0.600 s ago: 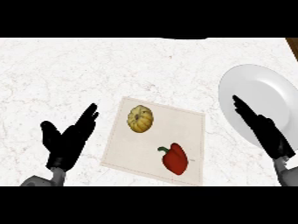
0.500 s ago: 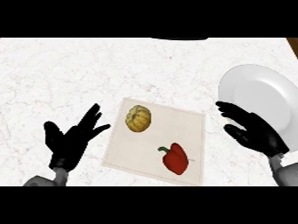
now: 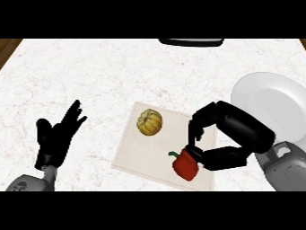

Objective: Pick the bell pepper from the placemat and place it in the plate

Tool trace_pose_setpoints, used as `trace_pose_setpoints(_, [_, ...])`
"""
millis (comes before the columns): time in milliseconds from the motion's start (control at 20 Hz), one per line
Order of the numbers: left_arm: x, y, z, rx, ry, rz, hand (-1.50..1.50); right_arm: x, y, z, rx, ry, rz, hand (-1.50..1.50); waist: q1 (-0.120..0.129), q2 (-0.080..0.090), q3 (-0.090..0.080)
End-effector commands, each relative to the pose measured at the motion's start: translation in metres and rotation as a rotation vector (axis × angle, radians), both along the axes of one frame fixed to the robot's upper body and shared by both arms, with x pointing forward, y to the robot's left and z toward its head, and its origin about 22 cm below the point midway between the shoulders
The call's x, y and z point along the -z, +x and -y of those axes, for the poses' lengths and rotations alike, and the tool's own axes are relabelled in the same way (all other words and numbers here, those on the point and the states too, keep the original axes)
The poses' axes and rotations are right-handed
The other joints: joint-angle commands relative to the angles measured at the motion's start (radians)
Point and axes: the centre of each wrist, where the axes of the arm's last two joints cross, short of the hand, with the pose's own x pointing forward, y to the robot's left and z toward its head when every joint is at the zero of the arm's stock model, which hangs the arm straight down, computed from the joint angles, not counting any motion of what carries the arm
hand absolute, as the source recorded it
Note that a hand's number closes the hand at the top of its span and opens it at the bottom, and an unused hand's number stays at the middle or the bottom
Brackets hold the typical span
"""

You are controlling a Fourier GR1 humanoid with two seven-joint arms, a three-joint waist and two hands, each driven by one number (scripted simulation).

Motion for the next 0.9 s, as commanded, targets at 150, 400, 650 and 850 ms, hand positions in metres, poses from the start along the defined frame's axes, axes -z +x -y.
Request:
trace_pose_setpoints(150, [-0.012, 0.01, -0.001, -0.055, 0.047, 0.056, 0.0, 0.089, -0.016, -0.007, -0.12, 0.471, -0.368, -1.5, -0.016, 0.046, 0.01])
trace_pose_setpoints(400, [-0.004, 0.004, -0.002, -0.084, 0.057, 0.031, 0.0, 0.088, 0.013, 0.015, -0.445, 0.188, -0.263, -1.5, -0.027, 0.03, 0.005])
trace_pose_setpoints(650, [-0.008, 0.008, 0.003, -0.086, 0.061, 0.025, 0.0, 0.046, 0.034, -0.005, -0.417, -0.074, 0.056, -1.5, -0.041, 0.022, 0.003])
trace_pose_setpoints(850, [0.002, 0.006, 0.002, -0.101, 0.063, 0.026, 0.0, 0.028, 0.031, -0.014, -0.431, -0.217, 0.161, -1.5, -0.059, 0.02, 0.002])
